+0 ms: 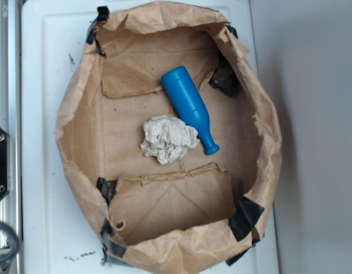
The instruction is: Grab the white paper.
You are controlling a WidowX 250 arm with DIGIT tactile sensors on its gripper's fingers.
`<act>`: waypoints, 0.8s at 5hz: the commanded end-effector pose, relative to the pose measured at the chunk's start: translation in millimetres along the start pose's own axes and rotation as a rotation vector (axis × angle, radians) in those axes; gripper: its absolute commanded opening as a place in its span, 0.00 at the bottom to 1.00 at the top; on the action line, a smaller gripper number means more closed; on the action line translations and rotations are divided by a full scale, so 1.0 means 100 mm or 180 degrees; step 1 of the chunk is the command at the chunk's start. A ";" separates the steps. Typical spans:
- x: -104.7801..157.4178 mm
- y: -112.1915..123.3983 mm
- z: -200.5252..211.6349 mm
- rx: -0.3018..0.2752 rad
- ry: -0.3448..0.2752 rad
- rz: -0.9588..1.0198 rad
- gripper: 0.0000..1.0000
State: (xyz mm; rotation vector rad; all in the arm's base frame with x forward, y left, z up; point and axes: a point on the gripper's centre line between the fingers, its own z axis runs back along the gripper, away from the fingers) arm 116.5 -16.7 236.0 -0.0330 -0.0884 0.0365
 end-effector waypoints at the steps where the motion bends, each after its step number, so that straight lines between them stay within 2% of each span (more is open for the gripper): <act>1: 0.00 0.00 0.00 0.0000 0.0000 0.0000 1.00; 3: 0.91 0.05 -0.28 -0.0056 -0.0131 -0.0254 1.00; 4: 1.32 0.17 -0.41 -0.0088 -0.0231 -0.0354 1.00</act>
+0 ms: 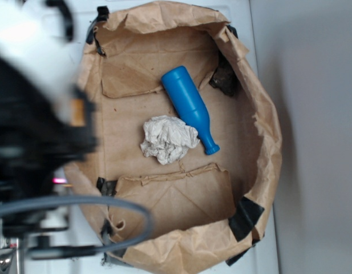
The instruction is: Grab the white paper.
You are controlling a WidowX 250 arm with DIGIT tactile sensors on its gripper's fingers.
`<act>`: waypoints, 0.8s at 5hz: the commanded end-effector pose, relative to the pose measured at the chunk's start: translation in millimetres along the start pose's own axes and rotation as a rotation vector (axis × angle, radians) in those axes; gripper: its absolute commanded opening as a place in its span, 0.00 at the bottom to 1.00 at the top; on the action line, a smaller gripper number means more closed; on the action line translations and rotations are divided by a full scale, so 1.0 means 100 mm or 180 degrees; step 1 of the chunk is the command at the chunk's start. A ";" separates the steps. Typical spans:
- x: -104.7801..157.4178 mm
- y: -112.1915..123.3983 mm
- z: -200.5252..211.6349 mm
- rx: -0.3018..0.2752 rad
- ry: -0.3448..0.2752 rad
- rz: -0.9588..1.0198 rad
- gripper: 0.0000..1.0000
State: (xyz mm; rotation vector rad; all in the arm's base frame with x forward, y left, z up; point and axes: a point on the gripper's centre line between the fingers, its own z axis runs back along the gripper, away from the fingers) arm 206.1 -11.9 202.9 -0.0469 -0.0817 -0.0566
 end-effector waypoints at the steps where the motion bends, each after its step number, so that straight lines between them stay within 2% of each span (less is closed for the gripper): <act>1: 0.64 0.21 -0.12 -0.0162 -0.0317 -0.0468 1.00; 3: 0.64 0.21 -0.12 -0.0162 -0.0317 -0.0468 1.00; 4: 0.60 0.21 -0.50 -0.0044 -0.0271 -0.0584 1.00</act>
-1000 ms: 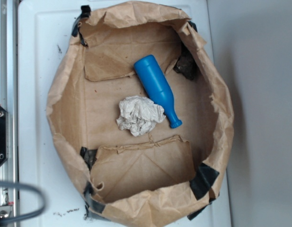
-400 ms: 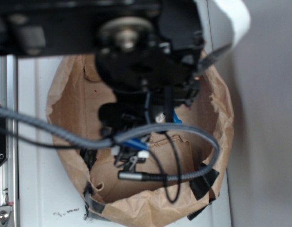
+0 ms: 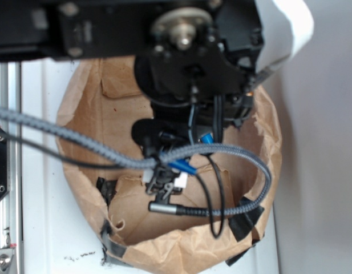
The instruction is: Grab the white paper.
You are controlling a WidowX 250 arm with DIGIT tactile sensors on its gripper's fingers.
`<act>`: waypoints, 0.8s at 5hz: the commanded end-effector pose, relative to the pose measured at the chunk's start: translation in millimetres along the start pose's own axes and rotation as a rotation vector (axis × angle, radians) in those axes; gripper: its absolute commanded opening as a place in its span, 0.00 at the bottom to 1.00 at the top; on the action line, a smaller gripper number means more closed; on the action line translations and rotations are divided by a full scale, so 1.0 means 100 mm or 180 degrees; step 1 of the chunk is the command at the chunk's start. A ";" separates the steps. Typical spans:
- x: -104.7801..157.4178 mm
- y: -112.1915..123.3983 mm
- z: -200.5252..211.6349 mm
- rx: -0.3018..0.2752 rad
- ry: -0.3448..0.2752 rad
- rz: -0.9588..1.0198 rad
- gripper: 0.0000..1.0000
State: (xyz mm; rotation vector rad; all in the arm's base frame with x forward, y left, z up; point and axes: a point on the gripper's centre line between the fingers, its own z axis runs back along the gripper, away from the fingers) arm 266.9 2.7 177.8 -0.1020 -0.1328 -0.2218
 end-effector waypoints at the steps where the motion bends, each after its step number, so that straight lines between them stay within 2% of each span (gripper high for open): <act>1: -0.01 -0.02 -0.56 0.0149 -0.0079 -0.0263 1.00; 4: -0.12 -0.04 -1.42 0.0475 0.0146 -0.0237 1.00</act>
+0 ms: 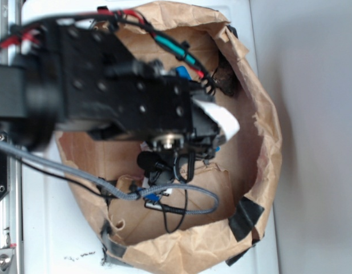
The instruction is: Grab the white paper.
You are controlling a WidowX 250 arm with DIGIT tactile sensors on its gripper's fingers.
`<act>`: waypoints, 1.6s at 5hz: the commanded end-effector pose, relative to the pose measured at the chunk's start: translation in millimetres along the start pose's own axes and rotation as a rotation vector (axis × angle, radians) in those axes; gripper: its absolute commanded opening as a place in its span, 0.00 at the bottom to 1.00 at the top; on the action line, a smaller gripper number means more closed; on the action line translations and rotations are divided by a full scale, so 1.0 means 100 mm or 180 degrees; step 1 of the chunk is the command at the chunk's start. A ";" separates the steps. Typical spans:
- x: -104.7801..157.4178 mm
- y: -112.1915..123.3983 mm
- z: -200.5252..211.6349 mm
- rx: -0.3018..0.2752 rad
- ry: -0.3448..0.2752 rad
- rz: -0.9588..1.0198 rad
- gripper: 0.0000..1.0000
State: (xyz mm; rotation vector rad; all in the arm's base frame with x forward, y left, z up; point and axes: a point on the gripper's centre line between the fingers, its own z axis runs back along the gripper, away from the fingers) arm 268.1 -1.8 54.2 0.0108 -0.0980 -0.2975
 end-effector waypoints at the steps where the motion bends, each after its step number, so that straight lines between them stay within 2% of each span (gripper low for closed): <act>1: 0.03 -0.11 -0.45 0.0036 0.0144 -0.0073 1.00; 2: 0.02 -0.07 -0.55 -0.0006 0.0235 -0.0075 0.00; 3: 0.11 0.01 -0.35 -0.0015 0.0036 -0.0082 0.00; 4: 0.11 0.08 0.03 -0.0106 -0.0212 -0.0073 0.00; 5: 0.06 0.11 0.44 -0.0294 -0.0458 -0.0050 0.00; 6: -0.03 0.06 0.90 -0.0424 -0.0503 -0.0042 0.00; 7: -0.14 -0.07 1.11 -0.0374 -0.0593 -0.0019 0.00; 8: -0.18 -0.15 1.02 -0.0116 -0.0395 -0.0102 0.00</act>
